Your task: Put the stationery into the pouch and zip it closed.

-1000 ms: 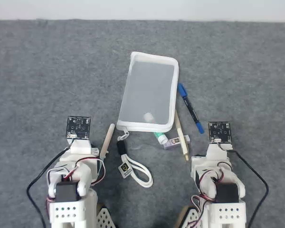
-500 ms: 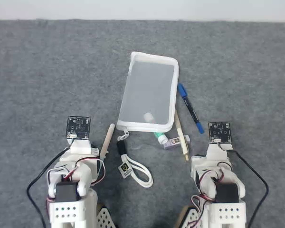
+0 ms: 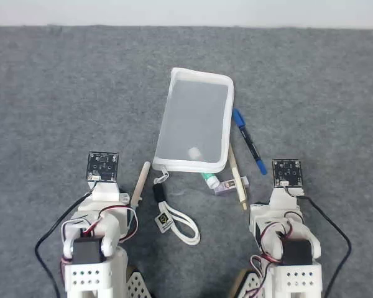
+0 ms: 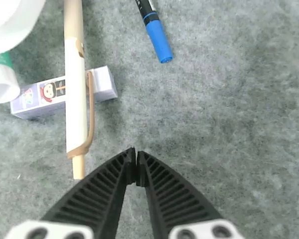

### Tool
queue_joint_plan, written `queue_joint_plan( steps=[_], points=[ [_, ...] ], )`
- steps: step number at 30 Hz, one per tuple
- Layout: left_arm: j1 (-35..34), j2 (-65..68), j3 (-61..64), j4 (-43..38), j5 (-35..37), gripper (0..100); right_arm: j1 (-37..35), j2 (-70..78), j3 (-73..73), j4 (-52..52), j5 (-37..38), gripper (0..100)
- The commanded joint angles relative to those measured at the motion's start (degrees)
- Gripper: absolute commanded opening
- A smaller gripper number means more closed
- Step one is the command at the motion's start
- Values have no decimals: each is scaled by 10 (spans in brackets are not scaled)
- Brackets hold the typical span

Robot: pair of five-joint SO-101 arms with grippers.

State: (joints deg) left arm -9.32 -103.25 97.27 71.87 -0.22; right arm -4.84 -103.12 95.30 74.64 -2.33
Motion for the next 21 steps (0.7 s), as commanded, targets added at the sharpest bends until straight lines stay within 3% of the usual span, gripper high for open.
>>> queue_joint_plan(
  steps=[1, 16, 21],
  points=[
    [2, -10, -7, 4, 11, 12, 0, -9, -1, -1, -1, 9],
    [1, -10, -7, 4, 11, 12, -7, -7, -207, -22, -2, 7],
    [1, -10, -7, 4, 11, 12, -101, -5, -280, 0, -4, 6]
  ],
)
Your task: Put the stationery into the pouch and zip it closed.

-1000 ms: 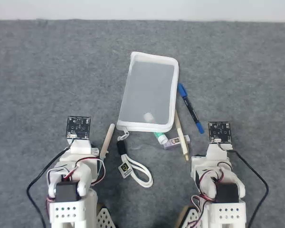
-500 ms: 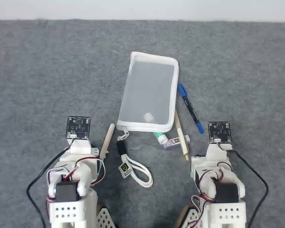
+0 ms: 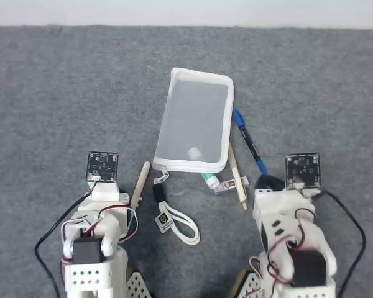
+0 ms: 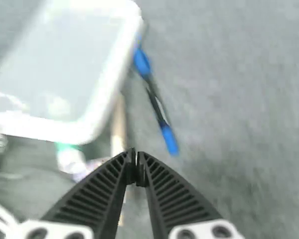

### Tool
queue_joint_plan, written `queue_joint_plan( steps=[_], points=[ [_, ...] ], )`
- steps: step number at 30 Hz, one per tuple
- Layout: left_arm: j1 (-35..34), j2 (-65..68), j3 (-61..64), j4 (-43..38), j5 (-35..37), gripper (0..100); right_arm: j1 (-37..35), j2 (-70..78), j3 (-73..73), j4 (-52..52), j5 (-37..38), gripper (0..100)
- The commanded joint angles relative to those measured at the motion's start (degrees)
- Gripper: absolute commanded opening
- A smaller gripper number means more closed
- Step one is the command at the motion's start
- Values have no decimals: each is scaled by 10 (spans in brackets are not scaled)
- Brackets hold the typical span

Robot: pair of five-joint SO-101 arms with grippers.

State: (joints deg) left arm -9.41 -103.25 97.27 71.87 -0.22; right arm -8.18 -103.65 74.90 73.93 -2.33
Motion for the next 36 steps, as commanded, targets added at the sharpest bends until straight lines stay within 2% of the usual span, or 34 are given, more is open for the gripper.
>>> queue_joint_plan(
  steps=[1, 4, 10, 16, 19, 22, 29, 36],
  points=[
    [2, -10, -7, 4, 11, 12, -90, 0, -83, 8, -4, 6],
    [2, -10, -7, 4, 11, 12, -158, 0, -86, -3, -6, 8],
    [2, -10, -7, 4, 11, 12, -241, 41, -88, -70, -33, 9],
    [2, -10, -7, 4, 11, 12, -317, 213, -89, -167, -33, 13],
    [2, -10, -7, 4, 11, 12, -360, 300, -89, -207, -35, 79],
    [2, -10, -7, 4, 11, 12, -392, 384, -89, -242, -74, 142],
    [2, -10, -7, 4, 11, 12, -458, 551, -89, -326, -112, 145],
    [2, -10, -7, 4, 11, 12, -502, 667, -89, -378, -114, 145]
  ],
)
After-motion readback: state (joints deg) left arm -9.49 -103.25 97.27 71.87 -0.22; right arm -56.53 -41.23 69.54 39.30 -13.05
